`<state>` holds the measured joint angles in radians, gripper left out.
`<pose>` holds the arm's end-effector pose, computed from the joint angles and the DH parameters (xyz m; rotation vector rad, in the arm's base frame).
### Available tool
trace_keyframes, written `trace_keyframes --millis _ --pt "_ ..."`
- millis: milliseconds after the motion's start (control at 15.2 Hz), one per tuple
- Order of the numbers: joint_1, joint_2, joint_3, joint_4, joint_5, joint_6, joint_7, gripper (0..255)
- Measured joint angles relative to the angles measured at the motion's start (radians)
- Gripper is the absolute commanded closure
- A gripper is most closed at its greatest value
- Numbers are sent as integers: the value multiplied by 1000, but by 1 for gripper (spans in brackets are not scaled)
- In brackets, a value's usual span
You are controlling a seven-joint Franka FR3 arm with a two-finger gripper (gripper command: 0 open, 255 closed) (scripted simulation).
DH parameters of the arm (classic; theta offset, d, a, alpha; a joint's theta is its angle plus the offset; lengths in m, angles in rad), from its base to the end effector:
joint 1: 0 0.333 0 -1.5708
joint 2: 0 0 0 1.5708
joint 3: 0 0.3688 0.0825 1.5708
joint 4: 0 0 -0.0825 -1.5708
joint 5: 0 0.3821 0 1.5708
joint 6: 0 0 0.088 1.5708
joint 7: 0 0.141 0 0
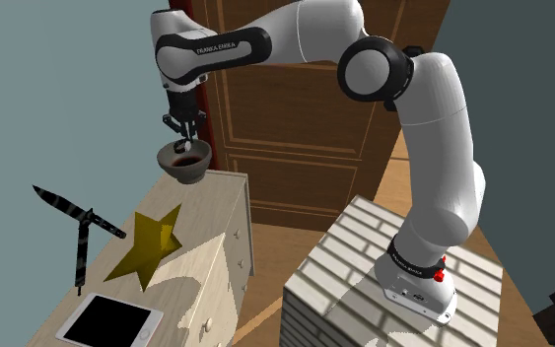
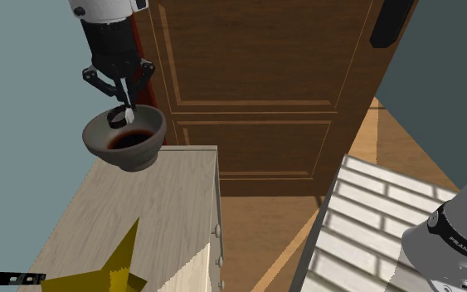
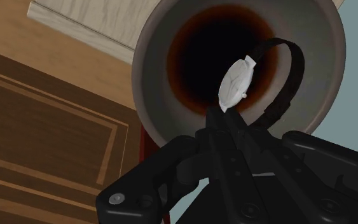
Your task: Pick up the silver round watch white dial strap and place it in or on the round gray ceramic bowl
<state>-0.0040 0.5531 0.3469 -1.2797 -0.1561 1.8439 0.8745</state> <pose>0.7209 0.1760 0.4603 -2.9809 0.8321 -0.0292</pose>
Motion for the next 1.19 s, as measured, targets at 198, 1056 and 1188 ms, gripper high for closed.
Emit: trace_keyframes --millis 198,1056,1188 --pt "-1 -1 0 -15 0 14 1 255" --pt "0 -7 1 17 2 -23 -2 0" --pt "2 -20 4 53 6 -70 -3 0"
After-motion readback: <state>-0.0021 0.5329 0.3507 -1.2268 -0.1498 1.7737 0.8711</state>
